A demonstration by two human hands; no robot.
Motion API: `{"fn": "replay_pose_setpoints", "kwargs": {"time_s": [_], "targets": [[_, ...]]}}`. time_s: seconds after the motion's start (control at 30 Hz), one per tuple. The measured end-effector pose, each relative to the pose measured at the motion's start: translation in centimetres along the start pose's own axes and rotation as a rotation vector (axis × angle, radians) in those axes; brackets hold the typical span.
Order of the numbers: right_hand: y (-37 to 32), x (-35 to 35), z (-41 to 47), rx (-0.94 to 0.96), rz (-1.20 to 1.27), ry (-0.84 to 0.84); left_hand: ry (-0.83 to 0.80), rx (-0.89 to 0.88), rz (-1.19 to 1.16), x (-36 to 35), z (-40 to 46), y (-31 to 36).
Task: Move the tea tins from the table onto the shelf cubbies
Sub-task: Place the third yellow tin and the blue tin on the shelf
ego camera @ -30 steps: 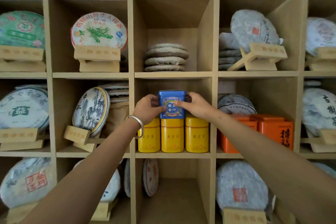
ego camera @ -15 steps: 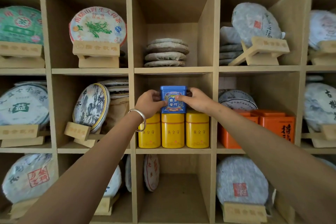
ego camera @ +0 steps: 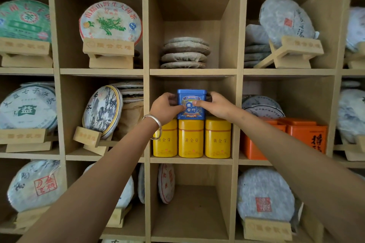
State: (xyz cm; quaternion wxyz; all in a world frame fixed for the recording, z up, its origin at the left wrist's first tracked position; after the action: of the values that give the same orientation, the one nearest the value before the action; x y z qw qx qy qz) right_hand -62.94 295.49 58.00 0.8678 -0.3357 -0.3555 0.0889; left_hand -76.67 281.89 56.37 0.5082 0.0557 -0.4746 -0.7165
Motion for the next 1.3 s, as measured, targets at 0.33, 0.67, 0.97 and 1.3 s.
{"fn": "replay_pose_setpoints", "kwargs": {"time_s": [0.33, 0.67, 0.97, 1.3], "targets": [[-0.2, 0.2, -0.2, 0.038, -0.016, 0.014, 0.060, -0.027, 0.041, 0.8, -0.1, 0.4], [-1.2, 1.1, -2.5, 0.113, -0.287, 0.142, 0.156, -0.237, 0.246, 2.3, -3.1, 1.1], [-2.8, 1.5, -8.3, 0.303, -0.582, 0.159, 0.125, -0.431, 0.342, 2.0, -5.7, 3.2], [-0.4, 11.9, -22.0, 0.017, -0.869, 0.214, -0.245, -0.680, 0.297, -10.8, -10.4, 10.7]]}}
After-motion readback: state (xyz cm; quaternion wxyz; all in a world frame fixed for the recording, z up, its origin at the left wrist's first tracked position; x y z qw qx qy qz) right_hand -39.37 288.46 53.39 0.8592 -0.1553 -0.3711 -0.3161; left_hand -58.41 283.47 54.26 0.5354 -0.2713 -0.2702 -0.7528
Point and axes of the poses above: each hand's wrist, its own z-axis towards the middle knuckle, its own x-axis out of the back of the hand, y = z × x, the point moved 2 cm from there along z, towards the middle knuckle, and after that the axes turned 5 degrees about x, right-handed, at the moved point
